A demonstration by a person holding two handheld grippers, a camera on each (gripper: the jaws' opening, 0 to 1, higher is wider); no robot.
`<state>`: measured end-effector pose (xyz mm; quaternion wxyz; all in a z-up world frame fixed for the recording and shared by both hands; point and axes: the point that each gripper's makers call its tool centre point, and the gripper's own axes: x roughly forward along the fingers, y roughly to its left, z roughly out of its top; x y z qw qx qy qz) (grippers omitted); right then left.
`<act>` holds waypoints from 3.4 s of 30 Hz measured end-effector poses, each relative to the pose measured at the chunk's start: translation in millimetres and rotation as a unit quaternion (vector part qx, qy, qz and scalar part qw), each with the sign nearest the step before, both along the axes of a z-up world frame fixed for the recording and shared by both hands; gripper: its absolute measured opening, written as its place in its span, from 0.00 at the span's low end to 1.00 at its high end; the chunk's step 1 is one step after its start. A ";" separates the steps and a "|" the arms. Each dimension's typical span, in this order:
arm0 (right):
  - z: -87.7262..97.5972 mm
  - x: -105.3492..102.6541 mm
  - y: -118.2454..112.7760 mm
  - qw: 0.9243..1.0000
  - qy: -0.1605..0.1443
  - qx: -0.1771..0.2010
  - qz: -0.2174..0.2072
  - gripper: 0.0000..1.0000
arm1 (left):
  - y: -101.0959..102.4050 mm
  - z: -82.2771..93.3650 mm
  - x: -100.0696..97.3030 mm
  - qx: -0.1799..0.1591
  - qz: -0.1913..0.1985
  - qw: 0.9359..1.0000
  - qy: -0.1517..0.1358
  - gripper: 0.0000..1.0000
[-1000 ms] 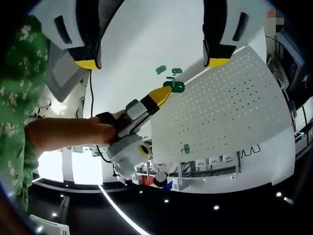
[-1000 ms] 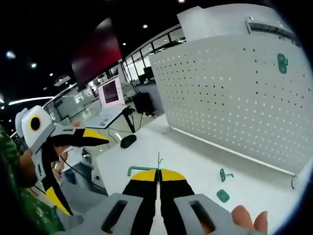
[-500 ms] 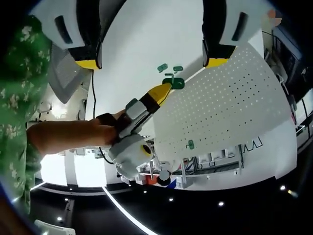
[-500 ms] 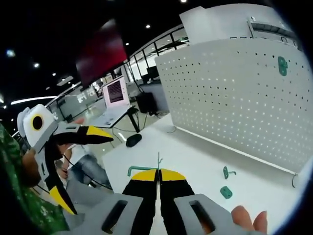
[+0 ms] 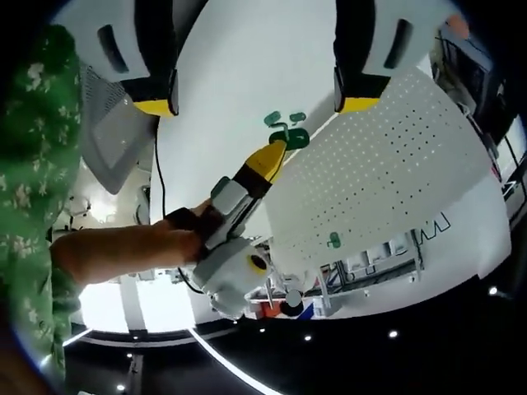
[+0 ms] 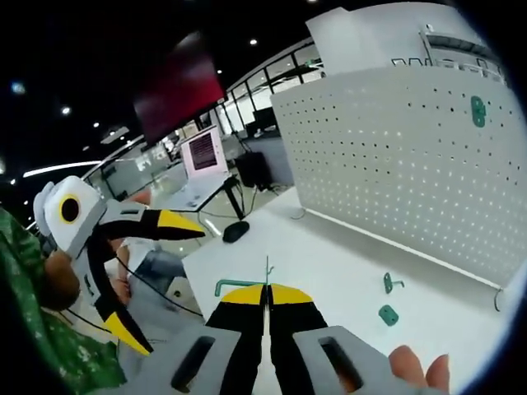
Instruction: Insert the hook assembly into the mounting plate slot until the hook locks in place.
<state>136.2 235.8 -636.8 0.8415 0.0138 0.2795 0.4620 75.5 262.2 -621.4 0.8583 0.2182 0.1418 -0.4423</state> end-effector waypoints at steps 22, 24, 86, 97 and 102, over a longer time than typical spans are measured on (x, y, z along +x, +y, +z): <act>-3.1 -14.7 4.0 0.999 0.026 -0.008 0.027 0.00 | -10.5 7.3 3.0 0.173 -0.110 0.970 -0.132 0.56; -3.2 -15.0 4.3 0.999 0.031 -0.004 0.028 0.00 | -9.9 6.4 3.4 0.196 -0.121 0.962 -0.148 0.54; -12.3 -65.2 13.8 0.941 0.302 0.101 0.117 0.00 | -23.8 -15.6 -14.3 0.207 -0.212 0.947 -0.123 0.03; -5.6 -62.5 8.8 0.946 0.280 0.113 0.114 0.02 | -26.7 -12.2 -10.6 0.147 -0.187 0.967 -0.092 0.02; -0.2 -54.0 8.1 0.954 0.254 0.125 0.098 0.05 | -25.9 -12.3 -6.4 0.119 -0.162 0.977 -0.076 0.02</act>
